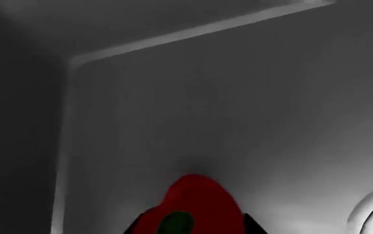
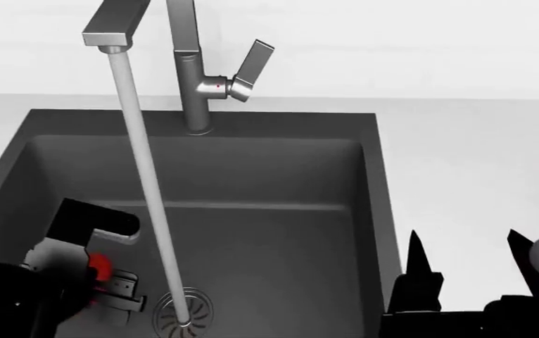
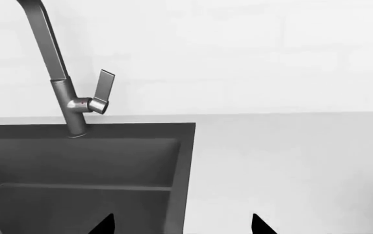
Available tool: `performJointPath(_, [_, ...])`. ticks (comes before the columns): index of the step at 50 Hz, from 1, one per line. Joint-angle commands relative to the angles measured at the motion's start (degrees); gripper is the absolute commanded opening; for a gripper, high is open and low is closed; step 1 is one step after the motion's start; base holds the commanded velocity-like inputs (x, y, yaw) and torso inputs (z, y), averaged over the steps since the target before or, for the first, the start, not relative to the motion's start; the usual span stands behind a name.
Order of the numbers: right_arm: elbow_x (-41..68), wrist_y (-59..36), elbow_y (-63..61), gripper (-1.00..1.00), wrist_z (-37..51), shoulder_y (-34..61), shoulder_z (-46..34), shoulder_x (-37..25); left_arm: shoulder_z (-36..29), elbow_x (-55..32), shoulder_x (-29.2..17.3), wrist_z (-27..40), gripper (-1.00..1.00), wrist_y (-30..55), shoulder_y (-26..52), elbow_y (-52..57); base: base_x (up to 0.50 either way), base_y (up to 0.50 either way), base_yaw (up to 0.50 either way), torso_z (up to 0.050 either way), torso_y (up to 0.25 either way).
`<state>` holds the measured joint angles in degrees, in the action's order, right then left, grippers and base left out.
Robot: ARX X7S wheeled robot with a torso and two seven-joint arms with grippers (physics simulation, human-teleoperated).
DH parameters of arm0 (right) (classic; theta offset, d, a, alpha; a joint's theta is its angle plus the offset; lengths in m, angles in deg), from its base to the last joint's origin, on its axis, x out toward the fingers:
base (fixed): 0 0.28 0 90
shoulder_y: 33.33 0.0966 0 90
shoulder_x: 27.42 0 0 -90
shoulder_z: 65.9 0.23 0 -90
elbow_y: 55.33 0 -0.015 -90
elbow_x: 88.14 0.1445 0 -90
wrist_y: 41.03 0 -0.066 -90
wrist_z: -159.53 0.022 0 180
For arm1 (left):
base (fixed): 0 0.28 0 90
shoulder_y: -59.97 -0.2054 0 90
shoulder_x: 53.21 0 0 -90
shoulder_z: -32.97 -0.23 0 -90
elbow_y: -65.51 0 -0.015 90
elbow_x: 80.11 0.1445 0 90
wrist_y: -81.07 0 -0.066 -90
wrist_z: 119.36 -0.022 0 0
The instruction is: Pick the eggplants and mangos from the sink and place them in one bowl. Place the bell pepper in the other bowl. Then turn off the sink faucet.
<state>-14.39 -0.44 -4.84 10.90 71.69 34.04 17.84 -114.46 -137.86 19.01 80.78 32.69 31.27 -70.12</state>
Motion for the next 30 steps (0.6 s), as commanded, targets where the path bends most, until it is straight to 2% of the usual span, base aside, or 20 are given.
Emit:
performJointPath(1, [-1.0, 0.9, -0.3, 1.00, -1.0, -1.4, 1.0, 0.4, 4.1, -4.7, -3.9, 5.0, -1.00, 3.4, -1.8, 13.0, 0.00, 0.00, 0.00, 0.000, 0.000])
performJointPath(14, [-1.6, 1.5, 0.0, 1.00, -1.7, -2.1, 1.1, 0.4, 6.6, -8.7, -10.1, 9.4, -1.00, 6.6, -0.1, 30.3, 0.00, 0.00, 0.00, 0.000, 0.000])
performJointPath(22, [-1.1, 1.1, 0.2, 1.00, -1.3, -0.9, 0.5, 0.2, 10.3, -14.6, -15.3, 14.4, -1.00, 8.9, -0.2, 44.0, 0.00, 0.00, 0.00, 0.000, 0.000])
performJointPath(25, [-0.8, 0.7, 0.2, 1.00, -0.9, 0.2, 0.0, 0.2, 11.6, -14.3, -17.5, 14.7, -1.00, 6.8, -1.2, 50.6, 0.00, 0.00, 0.00, 0.000, 0.000])
performJointPath(27, [-0.8, 0.7, 0.2, 1.00, -0.9, 0.3, -0.2, 0.2, 13.1, -16.8, -18.6, 15.1, -1.00, 6.9, -1.6, 51.3, 0.00, 0.00, 0.00, 0.000, 0.000])
performJointPath(28, [-0.8, 0.6, 0.2, 1.00, -0.8, 0.5, -0.4, 0.3, 12.7, -14.0, -19.5, 13.8, -1.00, 4.8, -2.3, 53.3, 0.00, 0.00, 0.00, 0.000, 0.000])
performJointPath(30, [-0.7, 0.6, 0.3, 1.00, -0.8, 0.7, -0.6, 0.3, 14.0, -15.6, -20.0, 13.2, -1.00, 3.7, -3.3, 53.2, 0.00, 0.00, 0.00, 0.000, 0.000])
